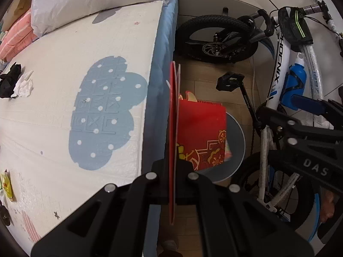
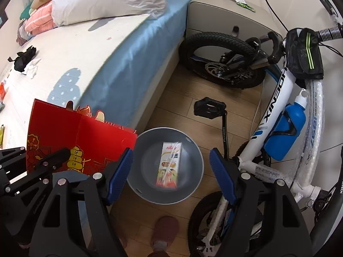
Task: Collect trash
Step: 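Carry both items to the grey bin and release them inside, then move both open tools back over the scattered trash on the mat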
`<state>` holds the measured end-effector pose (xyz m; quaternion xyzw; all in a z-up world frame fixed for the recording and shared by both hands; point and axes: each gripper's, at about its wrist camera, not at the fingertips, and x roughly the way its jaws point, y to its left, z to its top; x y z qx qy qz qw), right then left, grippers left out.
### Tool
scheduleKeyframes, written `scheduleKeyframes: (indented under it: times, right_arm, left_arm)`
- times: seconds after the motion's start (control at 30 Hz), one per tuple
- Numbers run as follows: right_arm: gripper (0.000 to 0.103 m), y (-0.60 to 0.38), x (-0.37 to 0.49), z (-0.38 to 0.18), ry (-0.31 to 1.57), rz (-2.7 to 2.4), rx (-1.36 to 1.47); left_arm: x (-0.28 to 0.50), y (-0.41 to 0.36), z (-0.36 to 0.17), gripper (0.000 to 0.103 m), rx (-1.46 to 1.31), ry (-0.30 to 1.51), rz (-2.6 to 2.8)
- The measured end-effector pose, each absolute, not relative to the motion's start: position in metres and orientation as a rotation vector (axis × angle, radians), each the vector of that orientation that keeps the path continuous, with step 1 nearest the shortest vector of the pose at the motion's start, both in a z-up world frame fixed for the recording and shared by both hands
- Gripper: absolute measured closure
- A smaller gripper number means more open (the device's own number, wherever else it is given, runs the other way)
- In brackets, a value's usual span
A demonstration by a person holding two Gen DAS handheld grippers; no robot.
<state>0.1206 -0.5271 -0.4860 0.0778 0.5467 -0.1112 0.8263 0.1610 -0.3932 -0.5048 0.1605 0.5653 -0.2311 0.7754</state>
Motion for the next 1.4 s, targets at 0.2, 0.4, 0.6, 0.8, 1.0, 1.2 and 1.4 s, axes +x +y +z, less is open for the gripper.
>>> scheduleKeyframes:
  times: [0.2, 0.4, 0.6, 0.8, 1.0, 1.2, 1.4]
  right_arm:
    - [0.032, -0.551, 0.107, -0.49, 1.198, -0.274, 0.157]
    - [0.032, -0.571, 0.101, -0.485, 1.207, -0.298, 0.152]
    - [0.032, -0.578, 0.099, -0.475, 1.19, -0.305, 0.143]
    - [0.032, -0.572, 0.1, -0.459, 1.179, -0.298, 0.129]
    - [0.032, -0.546, 0.108, -0.435, 1.163, -0.259, 0.097]
    - [0.032, -0.496, 0.124, -0.404, 1.126, -0.199, 0.044]
    - [0.032, -0.424, 0.146, -0.372, 1.087, -0.108, -0.004]
  left_arm:
    - [0.164, -0.411, -0.515, 0.101, 0.329, 1.24, -0.508]
    - [0.167, -0.432, -0.516, 0.093, 0.285, 1.264, -0.547]
    - [0.16, -0.444, -0.501, 0.036, 0.309, 1.212, -0.542]
    - [0.158, -0.436, -0.484, 0.036, 0.311, 1.205, -0.529]
    - [0.16, -0.403, -0.46, 0.036, 0.272, 1.19, -0.468]
    - [0.164, -0.342, -0.429, 0.036, 0.207, 1.166, -0.366]
    - [0.171, -0.261, -0.396, 0.036, 0.149, 1.138, -0.238]
